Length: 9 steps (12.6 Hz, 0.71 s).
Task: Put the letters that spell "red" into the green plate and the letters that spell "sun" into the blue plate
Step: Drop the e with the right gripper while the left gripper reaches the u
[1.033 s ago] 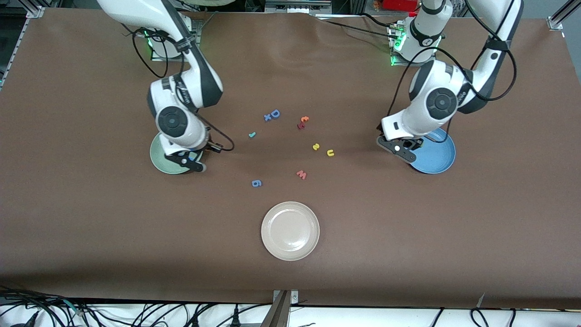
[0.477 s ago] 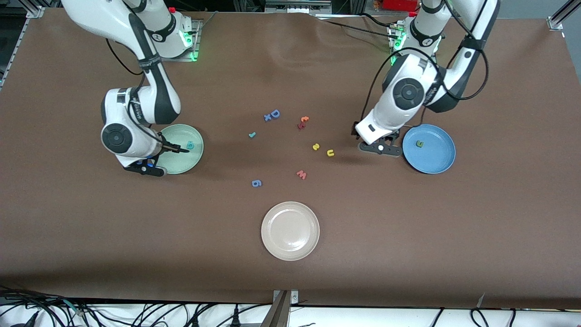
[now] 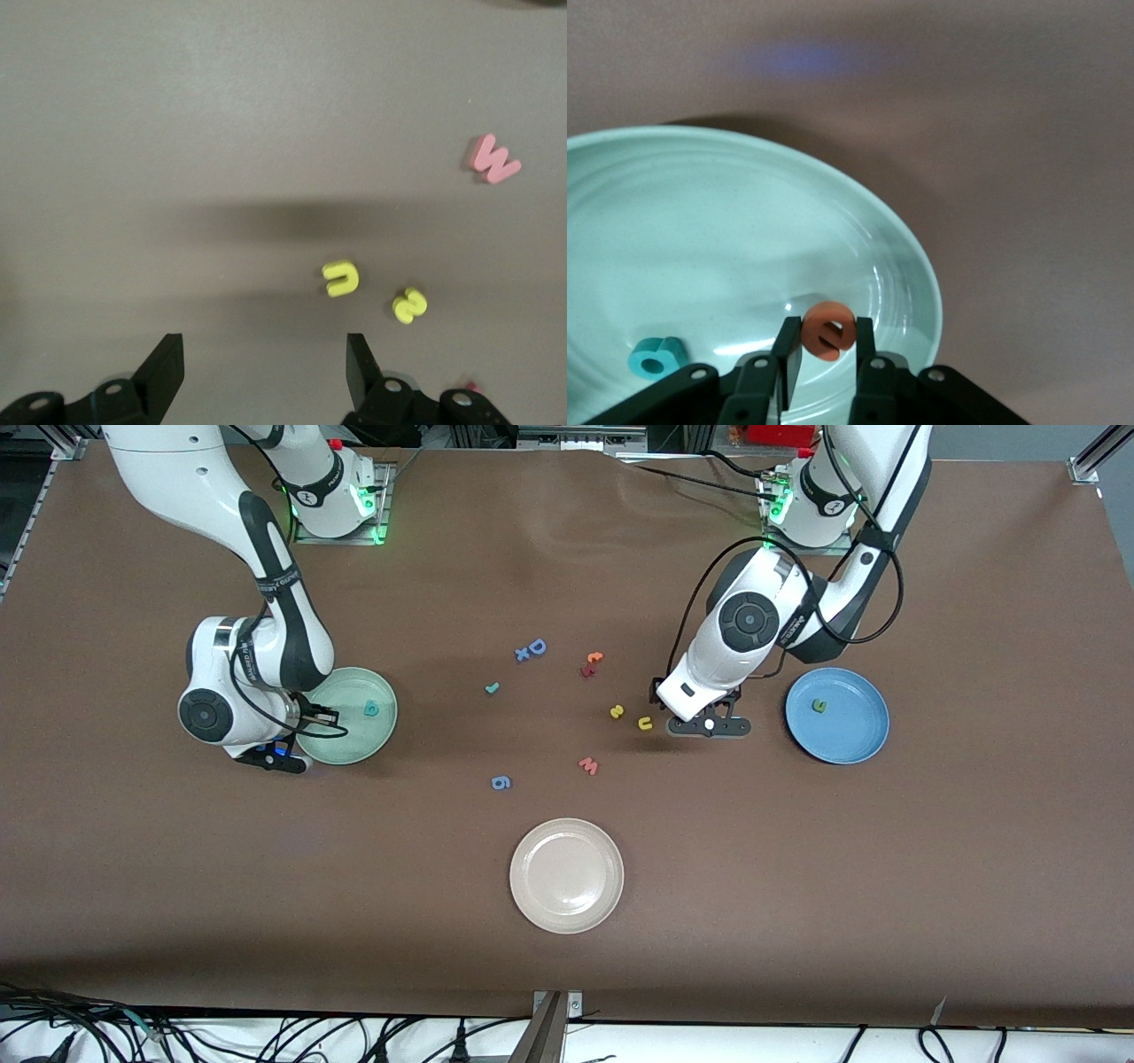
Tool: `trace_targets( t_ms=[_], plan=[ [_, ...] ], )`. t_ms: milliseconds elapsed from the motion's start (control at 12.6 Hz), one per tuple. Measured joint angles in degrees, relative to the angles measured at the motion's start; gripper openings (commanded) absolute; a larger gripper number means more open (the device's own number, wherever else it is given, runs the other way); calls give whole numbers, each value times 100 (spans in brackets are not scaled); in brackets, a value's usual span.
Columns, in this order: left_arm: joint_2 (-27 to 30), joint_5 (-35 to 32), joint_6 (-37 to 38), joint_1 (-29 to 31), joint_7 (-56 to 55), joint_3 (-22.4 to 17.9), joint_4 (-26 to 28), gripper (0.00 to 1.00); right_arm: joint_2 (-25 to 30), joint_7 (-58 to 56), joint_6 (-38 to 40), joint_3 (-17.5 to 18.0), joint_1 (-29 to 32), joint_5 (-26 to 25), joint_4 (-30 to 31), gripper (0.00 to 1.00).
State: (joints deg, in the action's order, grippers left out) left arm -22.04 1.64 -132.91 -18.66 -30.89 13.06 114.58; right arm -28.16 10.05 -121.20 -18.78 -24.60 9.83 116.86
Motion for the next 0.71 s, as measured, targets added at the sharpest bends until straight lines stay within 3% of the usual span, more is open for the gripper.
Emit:
trace_targets(
  t_ms=[79, 318, 397, 477, 715],
  plan=[
    [-128, 0, -209, -29, -67, 1, -1, 82, 0, 0, 0, 3, -3, 5, -7, 92],
    [-476, 0, -637, -201, -232, 2, -11, 81, 45, 2, 102, 10, -32, 16, -114, 91],
    [-550, 0, -717, -229, -255, 1, -14, 79, 82, 41, 277, 30, -49, 31, -215, 87],
    [-607, 0, -790, -247, -303, 0, -16, 79, 126, 181, 481, 96, -64, 48, -350, 77],
    [-778, 0, -978, -363, -748, 1, -19, 78, 318, 1097, 814, 565, -114, 63, -638, 72]
  ],
)
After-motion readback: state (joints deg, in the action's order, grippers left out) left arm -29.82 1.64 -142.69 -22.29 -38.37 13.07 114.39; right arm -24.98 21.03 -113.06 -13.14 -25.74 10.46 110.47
